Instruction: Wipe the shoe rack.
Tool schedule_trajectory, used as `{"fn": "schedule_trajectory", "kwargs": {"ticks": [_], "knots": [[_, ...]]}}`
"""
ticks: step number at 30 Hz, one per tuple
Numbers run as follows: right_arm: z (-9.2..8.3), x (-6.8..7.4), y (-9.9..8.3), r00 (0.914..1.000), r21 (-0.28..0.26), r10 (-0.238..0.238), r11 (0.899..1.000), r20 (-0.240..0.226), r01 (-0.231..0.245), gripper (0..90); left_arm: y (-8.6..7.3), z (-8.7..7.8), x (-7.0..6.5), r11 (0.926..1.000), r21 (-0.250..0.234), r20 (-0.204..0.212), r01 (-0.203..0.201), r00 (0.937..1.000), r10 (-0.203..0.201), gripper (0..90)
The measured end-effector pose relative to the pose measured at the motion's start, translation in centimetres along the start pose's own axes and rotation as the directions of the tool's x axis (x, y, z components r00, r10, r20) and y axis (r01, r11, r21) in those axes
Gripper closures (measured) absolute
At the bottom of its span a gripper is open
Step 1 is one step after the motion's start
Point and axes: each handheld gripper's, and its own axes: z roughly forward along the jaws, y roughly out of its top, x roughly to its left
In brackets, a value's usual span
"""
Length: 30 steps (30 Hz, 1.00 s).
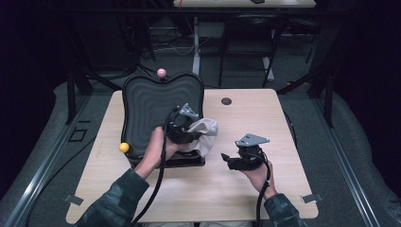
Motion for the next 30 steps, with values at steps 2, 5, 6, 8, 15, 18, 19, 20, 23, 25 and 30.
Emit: {"fn": "schedule_trajectory", "kwargs": {"ticks": [2, 5, 6, 8, 15, 18, 19, 20, 23, 25, 30], "knots": [[0.0, 0.1, 0.0, 1.0, 0.005, 0.0, 1.0, 0.0, 0.0, 25.2, 0.1, 0.5, -0.3, 0.9999, 0.013, -0.007, -0.009, 0.9999, 0.009, 82.8], [0.0, 0.1, -0.1, 1.0, 0.005, -0.006, 1.0, -0.001, 0.006, 25.1, -0.1, 0.5, 0.1, 0.9999, 0.009, -0.008, 0.01, 0.9999, -0.01, 82.9], [0.0, 0.1, -0.1, 1.0, 0.003, -0.006, 1.0, -0.002, 0.006, 25.0, -0.4, 0.5, 0.3, 0.9997, 0.022, -0.018, 0.01, 0.9998, -0.009, 82.9], [0.0, 0.1, -0.1, 1.0, 0.003, -0.009, 1.0, 0.0, 0.009, 24.8, -0.9, 0.6, 0.7, 0.999, 0.039, -0.024, 0.02, 0.9995, -0.019, 82.9], [0.2, 0.1, -0.1, 1.0, 0.011, -0.008, 1.0, 0.004, 0.008, 22.2, -2.3, 0.1, 1.0, 0.9985, 0.04, 0.008, 0.036, 0.9993, -0.036, 82.9], [0.2, 0.0, -0.1, 0.9999, 0.01, -0.008, 1.0, 0.006, 0.008, 21.3, -1.9, -0.6, 0.4, 0.9996, 0.008, 0.028, 0.027, 0.9992, -0.028, 82.9], [0.2, 0.0, -0.1, 1.0, 0.007, -0.006, 1.0, 0.007, 0.006, 21.1, -1.7, -0.7, 0.2, 0.9998, 0.001, 0.029, 0.02, 0.9994, -0.02, 82.9], [0.2, -0.1, -0.1, 1.0, 0.005, -0.004, 1.0, 0.007, 0.004, 20.6, -1.4, -0.8, -0.1, 1.0, -0.001, 0.031, 0.009, 0.9995, -0.009, 82.9], [0.1, -0.2, -0.1, 1.0, 0.003, 0.002, 1.0, 0.008, -0.002, 19.7, -0.3, -0.3, -0.8, 0.9999, 0.001, 0.031, -0.016, 0.9994, 0.016, 82.9], [0.2, -0.2, -0.2, 1.0, 0.008, 0.005, 1.0, 0.008, -0.005, 19.4, 0.3, 0.2, -1.0, 0.9994, 0.019, 0.015, -0.03, 0.9994, 0.03, 82.9], [0.3, -0.3, -0.4, 0.9999, 0.022, 0.01, 1.0, 0.007, -0.01, 17.4, 0.4, 0.7, 0.3, 0.9996, 0.026, -0.02, 0.01, 0.9997, -0.009, 82.9]]}}
